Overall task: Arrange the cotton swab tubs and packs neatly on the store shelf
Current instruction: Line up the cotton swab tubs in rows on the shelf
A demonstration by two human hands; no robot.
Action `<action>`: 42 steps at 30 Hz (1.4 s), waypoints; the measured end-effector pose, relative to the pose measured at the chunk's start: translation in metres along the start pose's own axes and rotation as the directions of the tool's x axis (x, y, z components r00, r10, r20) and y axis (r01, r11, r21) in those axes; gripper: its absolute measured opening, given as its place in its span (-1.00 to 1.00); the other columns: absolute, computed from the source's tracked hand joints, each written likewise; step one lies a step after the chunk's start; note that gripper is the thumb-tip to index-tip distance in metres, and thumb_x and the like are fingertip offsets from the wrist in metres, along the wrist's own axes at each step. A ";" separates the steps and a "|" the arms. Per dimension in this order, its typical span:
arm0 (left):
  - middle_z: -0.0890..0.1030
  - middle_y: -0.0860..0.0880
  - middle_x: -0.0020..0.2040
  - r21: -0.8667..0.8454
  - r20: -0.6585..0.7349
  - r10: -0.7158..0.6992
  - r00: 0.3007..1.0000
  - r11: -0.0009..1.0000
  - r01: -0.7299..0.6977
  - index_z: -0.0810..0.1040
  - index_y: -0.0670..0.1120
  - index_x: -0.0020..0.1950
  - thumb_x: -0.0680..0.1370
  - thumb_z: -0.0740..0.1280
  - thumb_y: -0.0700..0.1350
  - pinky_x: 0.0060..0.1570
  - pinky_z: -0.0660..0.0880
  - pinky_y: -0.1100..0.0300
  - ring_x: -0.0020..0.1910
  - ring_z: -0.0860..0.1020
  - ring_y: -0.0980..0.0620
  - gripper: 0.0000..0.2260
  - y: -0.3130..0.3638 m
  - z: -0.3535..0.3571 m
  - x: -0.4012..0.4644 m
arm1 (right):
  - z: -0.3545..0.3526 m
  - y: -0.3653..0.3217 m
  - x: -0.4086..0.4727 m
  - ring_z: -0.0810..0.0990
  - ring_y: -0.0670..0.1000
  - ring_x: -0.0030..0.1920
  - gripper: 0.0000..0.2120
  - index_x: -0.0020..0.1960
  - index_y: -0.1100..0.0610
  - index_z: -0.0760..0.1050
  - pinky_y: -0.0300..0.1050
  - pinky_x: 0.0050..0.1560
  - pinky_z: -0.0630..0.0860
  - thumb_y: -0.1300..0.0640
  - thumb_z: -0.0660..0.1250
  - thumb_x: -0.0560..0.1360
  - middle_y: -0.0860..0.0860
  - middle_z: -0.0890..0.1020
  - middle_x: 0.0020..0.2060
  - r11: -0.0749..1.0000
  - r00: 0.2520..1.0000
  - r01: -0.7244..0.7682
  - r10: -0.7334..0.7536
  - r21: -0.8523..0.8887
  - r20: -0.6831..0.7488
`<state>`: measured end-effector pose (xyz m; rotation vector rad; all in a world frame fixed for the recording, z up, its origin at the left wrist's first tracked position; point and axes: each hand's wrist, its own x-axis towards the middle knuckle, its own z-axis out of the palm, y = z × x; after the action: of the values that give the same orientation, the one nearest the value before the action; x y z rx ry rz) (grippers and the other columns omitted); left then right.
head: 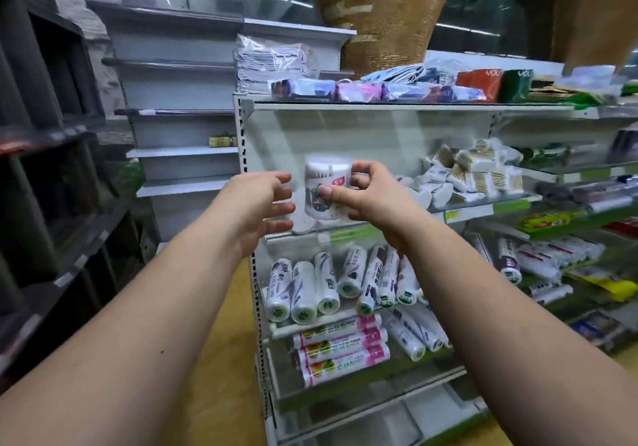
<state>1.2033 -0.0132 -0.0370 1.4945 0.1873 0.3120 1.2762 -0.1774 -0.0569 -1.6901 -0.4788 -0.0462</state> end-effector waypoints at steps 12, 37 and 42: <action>0.55 -0.15 0.11 0.041 -0.012 -0.093 0.996 0.995 0.093 0.53 -0.08 0.17 0.57 0.14 -0.30 -0.21 0.60 0.08 -0.01 0.57 -0.11 -0.73 -0.035 -0.022 0.188 | 0.031 0.062 0.176 0.66 -0.04 0.07 -0.32 0.36 0.13 0.30 -0.12 -0.11 0.54 0.06 0.57 0.37 0.01 0.66 0.12 0.999 0.996 -0.034 0.033 0.013 0.079; 0.46 -0.11 -0.25 0.417 0.100 -0.257 0.961 0.888 0.194 0.56 -0.11 -0.11 0.53 0.37 -0.04 -0.32 0.33 0.12 -0.27 0.39 -0.05 -0.86 -0.094 -0.076 0.341 | 0.114 0.126 0.338 0.58 -0.12 -0.07 -0.28 0.28 0.05 0.22 -0.22 -0.12 0.51 0.02 0.61 0.32 -0.06 0.59 -0.02 0.827 0.960 0.026 0.136 -0.562 0.245; 0.52 -0.12 -0.21 0.424 0.140 -0.288 0.947 0.882 0.206 0.54 -0.13 -0.06 0.51 0.41 0.07 -0.38 0.33 0.17 -0.31 0.44 -0.06 -0.73 -0.096 -0.075 0.344 | 0.109 0.110 0.337 0.52 -0.04 -0.03 -0.31 0.36 0.02 0.34 -0.11 0.07 0.47 -0.15 0.54 0.35 -0.13 0.56 -0.03 0.635 0.955 0.077 0.174 -0.769 0.240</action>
<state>1.5140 0.1624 -0.1141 1.8778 0.2935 -0.0951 1.5941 0.0117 -0.0793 -2.5992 -0.6971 0.0518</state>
